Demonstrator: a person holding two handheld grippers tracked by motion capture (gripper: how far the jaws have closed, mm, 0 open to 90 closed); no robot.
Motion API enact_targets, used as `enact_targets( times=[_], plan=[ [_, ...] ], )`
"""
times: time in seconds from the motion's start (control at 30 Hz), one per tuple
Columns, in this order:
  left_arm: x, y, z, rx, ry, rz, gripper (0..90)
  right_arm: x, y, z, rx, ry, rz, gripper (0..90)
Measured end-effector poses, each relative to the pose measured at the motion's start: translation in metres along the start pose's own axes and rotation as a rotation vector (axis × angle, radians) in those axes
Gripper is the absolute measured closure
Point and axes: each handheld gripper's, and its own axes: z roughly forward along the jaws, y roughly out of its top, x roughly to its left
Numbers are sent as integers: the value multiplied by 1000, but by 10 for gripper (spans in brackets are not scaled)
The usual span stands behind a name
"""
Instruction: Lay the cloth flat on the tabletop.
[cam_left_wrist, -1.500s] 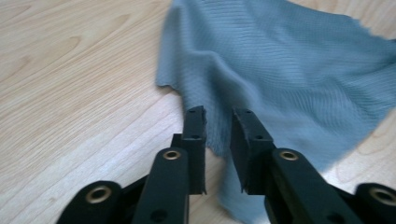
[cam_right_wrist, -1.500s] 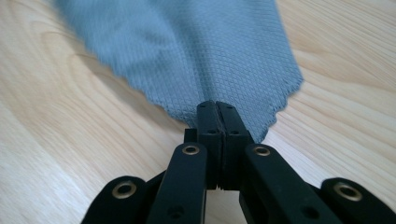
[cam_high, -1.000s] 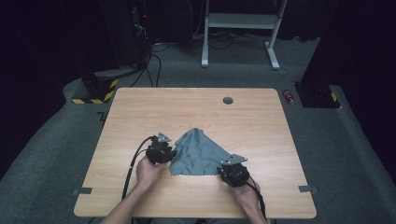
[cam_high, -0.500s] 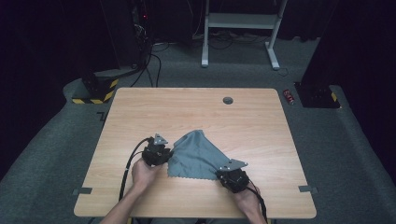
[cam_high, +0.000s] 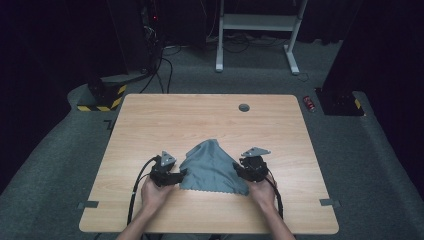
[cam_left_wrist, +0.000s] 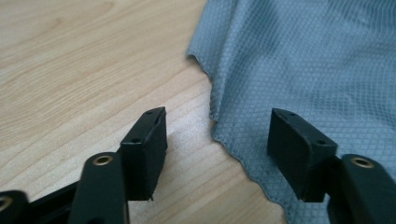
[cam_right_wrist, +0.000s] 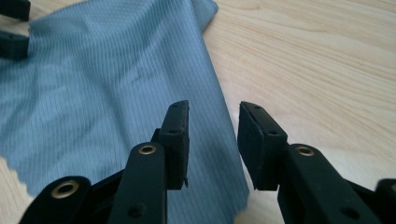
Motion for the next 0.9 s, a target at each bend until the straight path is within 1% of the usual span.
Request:
enact_targets(
  times=[0.03,0.07,0.2,0.3,0.33,0.37,0.4,0.43,0.5,0.53,0.6,0.7,0.73,0.77,0.83,0.87,0.9],
  plan=[
    [0,0,0,0,0,0,365,0,0,0,0,0,0,641],
    [-1,0,0,1,4,-10,357,0,3,5,9,4,6,649],
    [0,0,1,6,16,-14,322,-1,4,16,59,7,2,695],
    [0,0,1,6,16,-14,322,-3,2,22,96,17,-2,786],
    [0,0,1,6,16,-14,322,-3,2,22,96,17,-2,786],
    [0,0,1,6,17,-14,322,-4,2,22,96,17,-6,827],
    [0,0,1,6,17,-14,322,-4,2,22,104,29,-2,895],
    [0,0,1,6,16,-14,322,-4,3,22,103,36,-11,898],
    [0,0,1,6,17,-14,322,-3,3,22,106,33,-14,899],
    [0,0,1,6,17,-14,322,-2,5,21,104,34,-26,899],
    [0,0,1,6,17,-14,321,0,7,18,92,39,-21,900],
    [0,0,1,6,17,-15,322,1,10,16,79,39,-30,900],
    [0,0,1,6,17,-14,321,3,12,14,73,41,-40,900],
    [0,0,1,6,17,-14,321,3,13,14,73,38,-49,900],
    [-1,0,1,6,18,-15,321,4,14,14,73,35,-51,899],
    [0,0,1,6,18,-14,321,4,15,14,66,20,-47,872],
    [0,0,1,6,18,-14,321,4,15,14,60,16,-36,823]
  ],
)
